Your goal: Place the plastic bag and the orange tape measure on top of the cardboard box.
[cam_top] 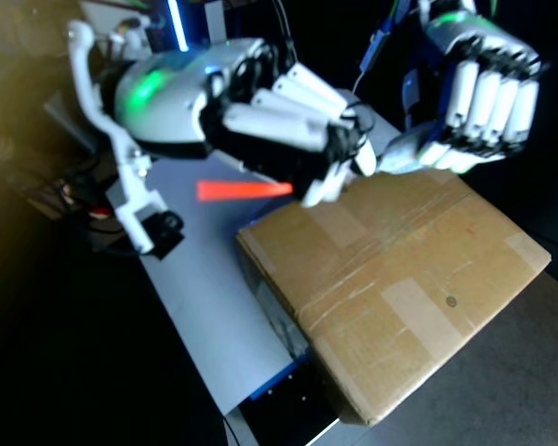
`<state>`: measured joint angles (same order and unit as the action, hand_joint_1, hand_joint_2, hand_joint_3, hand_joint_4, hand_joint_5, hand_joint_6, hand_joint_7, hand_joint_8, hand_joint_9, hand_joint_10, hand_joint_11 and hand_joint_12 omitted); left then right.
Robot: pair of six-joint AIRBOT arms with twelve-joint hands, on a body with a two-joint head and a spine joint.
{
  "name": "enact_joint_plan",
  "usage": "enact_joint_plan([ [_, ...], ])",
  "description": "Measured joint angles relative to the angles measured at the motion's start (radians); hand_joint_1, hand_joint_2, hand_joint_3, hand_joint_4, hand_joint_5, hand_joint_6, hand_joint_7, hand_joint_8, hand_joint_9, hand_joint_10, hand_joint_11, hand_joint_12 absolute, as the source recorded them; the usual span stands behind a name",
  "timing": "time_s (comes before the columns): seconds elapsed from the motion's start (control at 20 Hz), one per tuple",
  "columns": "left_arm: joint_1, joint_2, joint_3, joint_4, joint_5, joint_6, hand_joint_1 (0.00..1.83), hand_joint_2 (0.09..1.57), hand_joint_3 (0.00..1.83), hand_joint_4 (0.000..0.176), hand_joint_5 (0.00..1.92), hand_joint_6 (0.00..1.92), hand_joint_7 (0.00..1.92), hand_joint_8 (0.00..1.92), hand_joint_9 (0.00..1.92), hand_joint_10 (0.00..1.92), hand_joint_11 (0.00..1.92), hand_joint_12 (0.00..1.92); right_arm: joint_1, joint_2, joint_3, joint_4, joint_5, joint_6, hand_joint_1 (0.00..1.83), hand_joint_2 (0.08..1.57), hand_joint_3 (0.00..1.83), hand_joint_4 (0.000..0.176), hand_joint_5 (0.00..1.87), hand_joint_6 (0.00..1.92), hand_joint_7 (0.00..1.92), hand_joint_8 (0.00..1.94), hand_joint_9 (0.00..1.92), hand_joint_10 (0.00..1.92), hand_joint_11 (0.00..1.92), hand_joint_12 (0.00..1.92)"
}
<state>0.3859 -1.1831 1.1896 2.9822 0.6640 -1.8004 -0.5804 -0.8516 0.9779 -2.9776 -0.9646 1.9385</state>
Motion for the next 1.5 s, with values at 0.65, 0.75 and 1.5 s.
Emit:
enact_joint_plan([
  [0.65,-0.009,-0.066,0.095,0.001,-0.097,-0.002,1.37,1.15,0.00,0.000,0.77,1.14,0.88,1.08,0.96,1.27,0.84,1.39,0.006,-0.111,0.130,0.000,0.022,0.000,1.19,1.25,0.00,0.000,0.92,1.00,0.52,1.71,0.49,1.82,0.38,1.92],
  [0.75,-0.009,-0.070,0.104,0.003,-0.098,-0.002,1.37,1.15,0.00,0.000,0.76,1.16,0.87,1.13,0.94,1.25,0.82,1.34,0.006,-0.127,0.147,0.000,0.022,0.000,1.20,1.24,0.00,0.000,0.94,1.00,0.54,1.66,0.51,1.66,0.33,1.89],
  [1.5,0.010,-0.056,0.104,0.003,-0.119,-0.002,0.94,1.07,0.00,0.000,0.81,0.01,0.63,0.28,0.27,0.72,0.00,1.59,-0.005,-0.150,0.152,0.000,0.037,0.000,0.98,0.97,0.00,0.000,0.55,0.85,0.39,1.17,0.34,1.28,0.08,1.69],
])
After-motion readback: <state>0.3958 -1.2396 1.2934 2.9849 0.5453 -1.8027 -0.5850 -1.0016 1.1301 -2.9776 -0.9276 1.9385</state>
